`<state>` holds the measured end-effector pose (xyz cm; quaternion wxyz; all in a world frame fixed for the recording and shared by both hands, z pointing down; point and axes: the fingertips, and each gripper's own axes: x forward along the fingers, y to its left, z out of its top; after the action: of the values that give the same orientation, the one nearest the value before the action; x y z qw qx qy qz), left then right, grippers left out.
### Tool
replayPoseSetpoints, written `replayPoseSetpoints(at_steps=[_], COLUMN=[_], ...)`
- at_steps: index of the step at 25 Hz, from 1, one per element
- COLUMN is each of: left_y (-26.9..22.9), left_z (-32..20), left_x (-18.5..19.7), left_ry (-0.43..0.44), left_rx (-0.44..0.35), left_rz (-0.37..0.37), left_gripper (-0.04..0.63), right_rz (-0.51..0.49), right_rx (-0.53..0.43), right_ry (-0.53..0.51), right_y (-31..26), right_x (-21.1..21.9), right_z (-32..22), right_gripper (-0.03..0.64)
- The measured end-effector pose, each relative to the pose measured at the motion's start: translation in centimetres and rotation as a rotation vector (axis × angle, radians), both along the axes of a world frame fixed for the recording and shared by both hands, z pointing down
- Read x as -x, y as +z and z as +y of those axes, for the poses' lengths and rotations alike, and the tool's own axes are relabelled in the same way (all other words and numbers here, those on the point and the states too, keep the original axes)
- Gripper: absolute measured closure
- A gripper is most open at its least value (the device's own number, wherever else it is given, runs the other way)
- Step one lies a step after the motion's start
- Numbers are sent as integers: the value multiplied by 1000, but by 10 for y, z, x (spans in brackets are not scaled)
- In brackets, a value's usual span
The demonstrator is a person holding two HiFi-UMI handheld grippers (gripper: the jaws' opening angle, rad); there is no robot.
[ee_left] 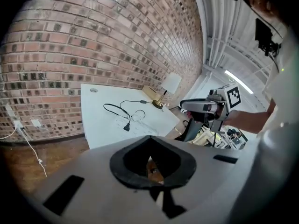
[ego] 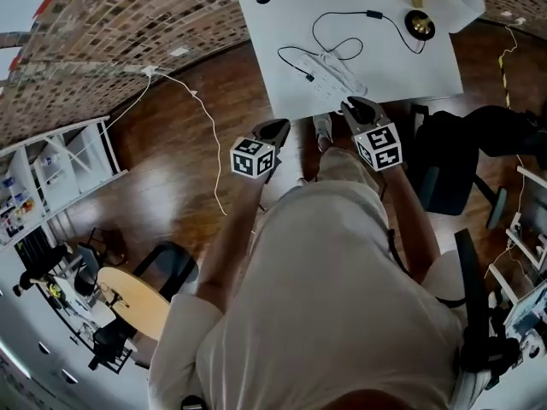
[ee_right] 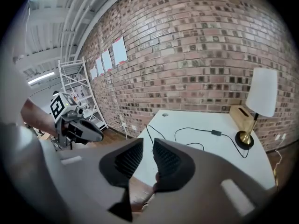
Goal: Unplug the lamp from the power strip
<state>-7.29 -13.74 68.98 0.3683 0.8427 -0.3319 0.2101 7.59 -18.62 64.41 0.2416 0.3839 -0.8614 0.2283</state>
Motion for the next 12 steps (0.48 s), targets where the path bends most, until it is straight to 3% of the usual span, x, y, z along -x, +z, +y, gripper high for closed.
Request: replayPoseSetpoints(at_steps=[4, 6, 9, 12], left_y=[42, 65, 96, 111], left_z=[-38, -51, -64, -74], left_x=[-11, -16, -27, -27], left_ry=[37, 119, 333, 359], left_rx=[40, -8, -142, -156], left_rz=[-85, -208, -422, -457], left_gripper=[597, 595, 591, 591], right_rz=[10, 4, 6, 37], right_rx=[47, 67, 83, 121], right_ry=[-43, -72, -125, -186], right_y=[26, 32, 41, 54], right_x=[6, 11, 19, 31], right_z=[-39, -52, -72, -79], right_gripper=[558, 558, 558, 557])
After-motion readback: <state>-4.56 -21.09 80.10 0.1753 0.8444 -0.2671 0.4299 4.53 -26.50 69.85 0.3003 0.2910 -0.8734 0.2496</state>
